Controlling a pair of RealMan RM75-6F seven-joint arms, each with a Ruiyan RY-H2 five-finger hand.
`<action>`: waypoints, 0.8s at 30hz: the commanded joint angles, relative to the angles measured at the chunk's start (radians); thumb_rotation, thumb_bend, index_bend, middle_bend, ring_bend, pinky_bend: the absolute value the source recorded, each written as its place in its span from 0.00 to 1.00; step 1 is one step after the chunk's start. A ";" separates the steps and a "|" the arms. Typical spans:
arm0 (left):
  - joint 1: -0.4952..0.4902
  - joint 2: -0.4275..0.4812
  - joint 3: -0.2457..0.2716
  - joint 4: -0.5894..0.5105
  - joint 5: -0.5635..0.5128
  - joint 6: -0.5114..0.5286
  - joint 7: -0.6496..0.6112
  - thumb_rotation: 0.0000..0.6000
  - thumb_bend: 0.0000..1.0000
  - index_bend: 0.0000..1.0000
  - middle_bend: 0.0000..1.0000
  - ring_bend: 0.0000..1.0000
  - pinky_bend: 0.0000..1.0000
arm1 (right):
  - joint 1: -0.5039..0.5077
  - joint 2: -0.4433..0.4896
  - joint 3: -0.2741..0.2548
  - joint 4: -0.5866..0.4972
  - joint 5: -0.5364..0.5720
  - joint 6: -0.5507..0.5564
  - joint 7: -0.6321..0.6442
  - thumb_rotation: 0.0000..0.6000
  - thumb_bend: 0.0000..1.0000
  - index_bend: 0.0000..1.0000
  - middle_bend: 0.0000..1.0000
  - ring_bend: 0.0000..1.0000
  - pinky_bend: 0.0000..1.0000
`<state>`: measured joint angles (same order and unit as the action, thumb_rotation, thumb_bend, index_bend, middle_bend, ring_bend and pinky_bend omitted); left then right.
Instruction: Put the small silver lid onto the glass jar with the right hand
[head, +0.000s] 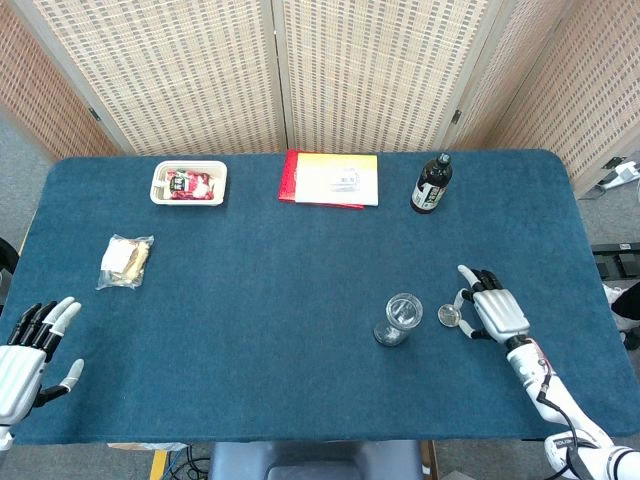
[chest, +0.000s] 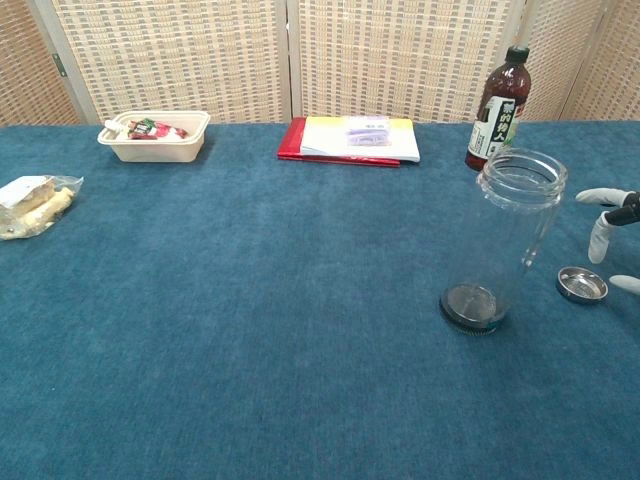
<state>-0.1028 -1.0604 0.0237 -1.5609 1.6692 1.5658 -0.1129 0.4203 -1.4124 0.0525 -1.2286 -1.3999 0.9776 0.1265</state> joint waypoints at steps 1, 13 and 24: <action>0.000 0.001 0.001 0.001 0.004 0.002 -0.004 1.00 0.37 0.00 0.05 0.00 0.00 | 0.003 -0.005 0.001 0.006 0.005 -0.005 0.004 1.00 0.37 0.48 0.00 0.00 0.00; 0.000 0.008 0.000 0.007 0.007 0.005 -0.034 1.00 0.37 0.00 0.05 0.00 0.00 | 0.016 -0.037 -0.004 0.052 0.004 -0.024 0.026 1.00 0.38 0.50 0.00 0.00 0.00; 0.003 0.009 -0.001 0.015 0.011 0.015 -0.048 1.00 0.37 0.00 0.05 0.00 0.00 | 0.025 -0.060 -0.011 0.080 -0.002 -0.032 0.034 1.00 0.38 0.51 0.00 0.00 0.00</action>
<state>-0.0996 -1.0512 0.0226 -1.5468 1.6795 1.5808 -0.1608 0.4442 -1.4718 0.0418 -1.1498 -1.4013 0.9457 0.1609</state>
